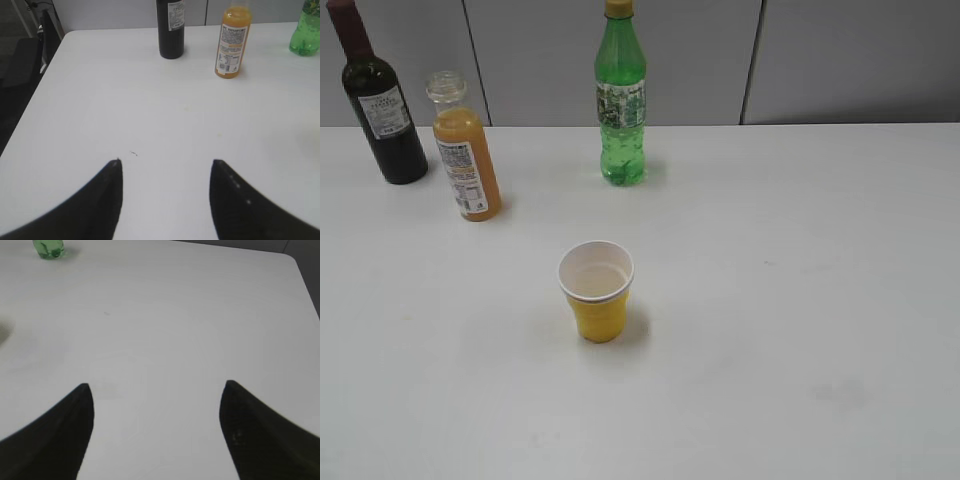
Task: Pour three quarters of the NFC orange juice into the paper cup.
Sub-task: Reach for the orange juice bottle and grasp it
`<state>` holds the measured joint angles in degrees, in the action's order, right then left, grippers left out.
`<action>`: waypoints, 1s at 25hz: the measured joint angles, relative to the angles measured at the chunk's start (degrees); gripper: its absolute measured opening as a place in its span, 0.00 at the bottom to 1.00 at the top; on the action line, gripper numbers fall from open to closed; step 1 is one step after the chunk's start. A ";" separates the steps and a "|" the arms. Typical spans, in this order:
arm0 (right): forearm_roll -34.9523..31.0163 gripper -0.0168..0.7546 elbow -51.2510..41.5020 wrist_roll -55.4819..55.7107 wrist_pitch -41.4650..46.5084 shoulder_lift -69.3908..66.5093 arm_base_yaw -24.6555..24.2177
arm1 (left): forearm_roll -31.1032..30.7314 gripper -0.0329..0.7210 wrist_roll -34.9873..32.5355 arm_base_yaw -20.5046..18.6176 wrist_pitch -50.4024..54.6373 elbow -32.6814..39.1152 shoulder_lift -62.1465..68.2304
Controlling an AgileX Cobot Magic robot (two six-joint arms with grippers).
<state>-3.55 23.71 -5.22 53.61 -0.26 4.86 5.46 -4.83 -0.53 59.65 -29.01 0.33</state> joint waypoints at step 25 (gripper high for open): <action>-0.39 0.79 -0.05 0.00 0.25 0.42 0.00 | 0.00 0.61 0.00 0.00 0.00 0.00 0.00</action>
<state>-3.94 23.65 -5.22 53.86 0.16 4.86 5.46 -4.83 -0.53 59.65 -29.01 0.33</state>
